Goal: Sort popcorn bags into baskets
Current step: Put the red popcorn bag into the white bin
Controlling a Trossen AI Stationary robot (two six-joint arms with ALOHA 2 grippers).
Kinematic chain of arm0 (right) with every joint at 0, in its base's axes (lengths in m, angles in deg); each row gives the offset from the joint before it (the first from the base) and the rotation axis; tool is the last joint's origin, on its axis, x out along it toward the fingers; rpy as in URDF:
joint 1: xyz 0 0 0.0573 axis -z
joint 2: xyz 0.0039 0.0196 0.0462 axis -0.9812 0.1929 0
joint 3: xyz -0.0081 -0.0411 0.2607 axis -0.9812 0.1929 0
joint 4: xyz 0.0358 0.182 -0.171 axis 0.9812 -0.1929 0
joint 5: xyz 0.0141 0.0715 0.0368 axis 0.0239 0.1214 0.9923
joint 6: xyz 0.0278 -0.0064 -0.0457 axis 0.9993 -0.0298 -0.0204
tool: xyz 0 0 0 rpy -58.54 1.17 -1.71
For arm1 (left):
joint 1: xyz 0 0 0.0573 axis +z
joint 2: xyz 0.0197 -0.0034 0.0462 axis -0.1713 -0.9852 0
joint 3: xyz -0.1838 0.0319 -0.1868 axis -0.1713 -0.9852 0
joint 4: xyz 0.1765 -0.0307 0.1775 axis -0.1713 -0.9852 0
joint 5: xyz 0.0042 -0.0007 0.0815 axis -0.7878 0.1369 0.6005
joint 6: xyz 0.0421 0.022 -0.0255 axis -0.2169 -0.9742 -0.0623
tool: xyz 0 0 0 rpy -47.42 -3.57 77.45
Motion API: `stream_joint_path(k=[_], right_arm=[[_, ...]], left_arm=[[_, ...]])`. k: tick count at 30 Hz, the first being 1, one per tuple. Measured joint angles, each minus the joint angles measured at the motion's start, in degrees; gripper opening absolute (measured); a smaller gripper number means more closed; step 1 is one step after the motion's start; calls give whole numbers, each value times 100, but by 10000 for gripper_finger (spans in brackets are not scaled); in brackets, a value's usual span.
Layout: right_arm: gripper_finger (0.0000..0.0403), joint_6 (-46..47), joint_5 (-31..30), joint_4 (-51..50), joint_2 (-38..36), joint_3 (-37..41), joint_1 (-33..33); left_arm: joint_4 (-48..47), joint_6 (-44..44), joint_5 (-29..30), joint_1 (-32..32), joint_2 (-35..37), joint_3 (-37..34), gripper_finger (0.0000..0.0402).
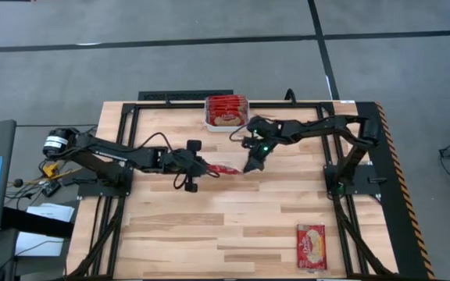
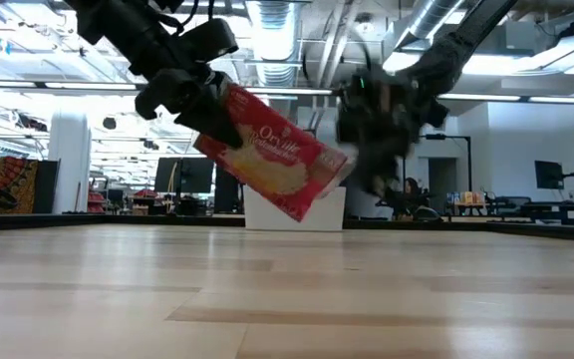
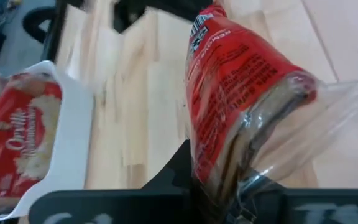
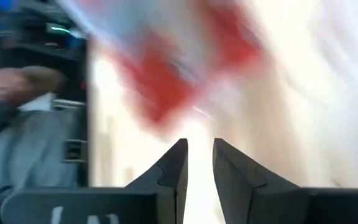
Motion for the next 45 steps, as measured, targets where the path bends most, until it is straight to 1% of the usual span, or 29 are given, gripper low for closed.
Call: stream_joint_path(k=[2,4,9,12,15,19,22,24,27,29,32,34,38,42,45], right_arm=[[104,-254,-235,-282,46,32,155],[107,-407,-428,-264,0,-10,270],[108,-507,-480,-119,-15,9,293],[107,-730,-743,-220,-127,3,112],[105,-849,-1159,-9,-403,253,-137],[99,-595,-1558,1110,-998,1016,-310],[98,-317,-1925,2704,-1467,1717,-338],[99,-183,-2200,4065,-1662,2159,-382],[102,174,-2342,5812,-1698,2651,-599],[106,98,-2334,6441,-1652,2735,-774],[112,-261,-2329,6463,-1656,2716,-1019],[113,-375,-2488,6439,-1652,2684,-1140],[107,-378,-3336,6289,-1661,2562,-1196],[104,-933,-4080,6313,-1664,2540,-1206],[119,-1007,-4301,6307,-1661,2539,-1212]], left_arm=[[-55,94,4,45,94,0,7],[-151,235,3,111,185,-13,5],[46,635,-61,420,387,-231,6],[512,948,-96,663,481,-563,5],[1112,1232,-390,938,610,-1043,6],[2188,1633,-1068,1273,791,-1731,7],[3371,1943,-1663,1429,816,-2185,5],[4042,2037,-1999,1488,816,-2358,5],[4387,2123,-2186,1513,819,-2398,6],[4457,2141,-2184,1514,819,-2397,6],[4458,2132,-2184,1513,816,-2365,7],[4502,2144,-2186,1513,814,-2365,7],[4724,2184,-2295,1516,814,-2361,7],[4804,2243,-2399,1513,814,-2361,8],[4797,2241,-2405,1513,814,-2361,8]])
